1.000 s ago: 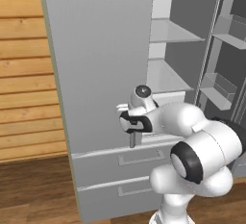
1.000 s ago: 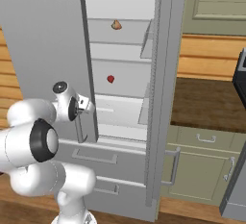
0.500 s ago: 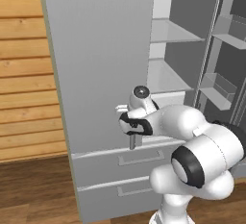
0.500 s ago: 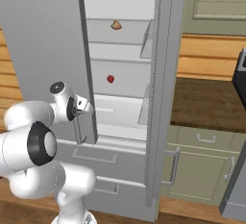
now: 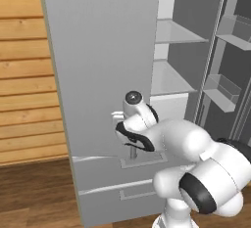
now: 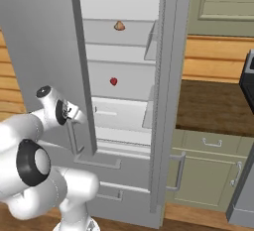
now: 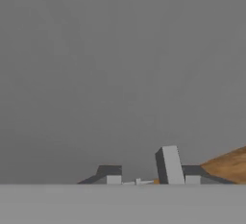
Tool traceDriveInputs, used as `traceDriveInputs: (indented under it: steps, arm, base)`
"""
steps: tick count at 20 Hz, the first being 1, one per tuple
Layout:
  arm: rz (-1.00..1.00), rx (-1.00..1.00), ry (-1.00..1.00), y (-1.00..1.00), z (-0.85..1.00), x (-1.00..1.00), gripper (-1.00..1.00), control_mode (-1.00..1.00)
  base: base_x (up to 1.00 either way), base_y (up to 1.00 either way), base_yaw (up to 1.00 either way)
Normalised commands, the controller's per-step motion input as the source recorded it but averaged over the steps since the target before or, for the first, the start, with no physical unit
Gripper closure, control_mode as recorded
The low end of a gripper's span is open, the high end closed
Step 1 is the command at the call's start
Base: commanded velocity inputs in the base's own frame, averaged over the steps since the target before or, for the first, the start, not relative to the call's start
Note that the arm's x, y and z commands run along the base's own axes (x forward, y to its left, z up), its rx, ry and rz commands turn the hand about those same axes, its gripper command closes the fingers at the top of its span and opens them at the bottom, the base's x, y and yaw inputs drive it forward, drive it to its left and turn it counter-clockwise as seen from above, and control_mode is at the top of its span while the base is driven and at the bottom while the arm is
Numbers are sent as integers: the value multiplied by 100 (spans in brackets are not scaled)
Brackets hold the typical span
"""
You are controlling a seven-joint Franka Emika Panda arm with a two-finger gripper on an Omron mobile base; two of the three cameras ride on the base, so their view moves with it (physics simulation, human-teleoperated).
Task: Take the strawberry from the fridge and place it on top of the pancake, located on the dining counter.
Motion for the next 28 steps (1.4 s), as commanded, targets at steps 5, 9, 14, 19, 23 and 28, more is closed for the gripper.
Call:
traceDriveInputs:
  steps: [5,9,14,19,23,28]
  arm:
    - [-12,1,0,46,-38,-72,100,-100]
    - [-11,0,0,67,-37,-75,100,-100]
    - [-10,0,0,79,-22,-54,100,-100]
    - [-10,0,0,87,-12,-43,100,-100]
    - [-13,0,0,83,-19,-43,-100,-100]
    - [-10,-1,-4,61,-6,-39,-100,-100]
  base:
    - [0,0,0]
    - [0,0,0]
    - [0,0,0]
    - [0,0,0]
    - [0,0,0]
    - [0,0,0]
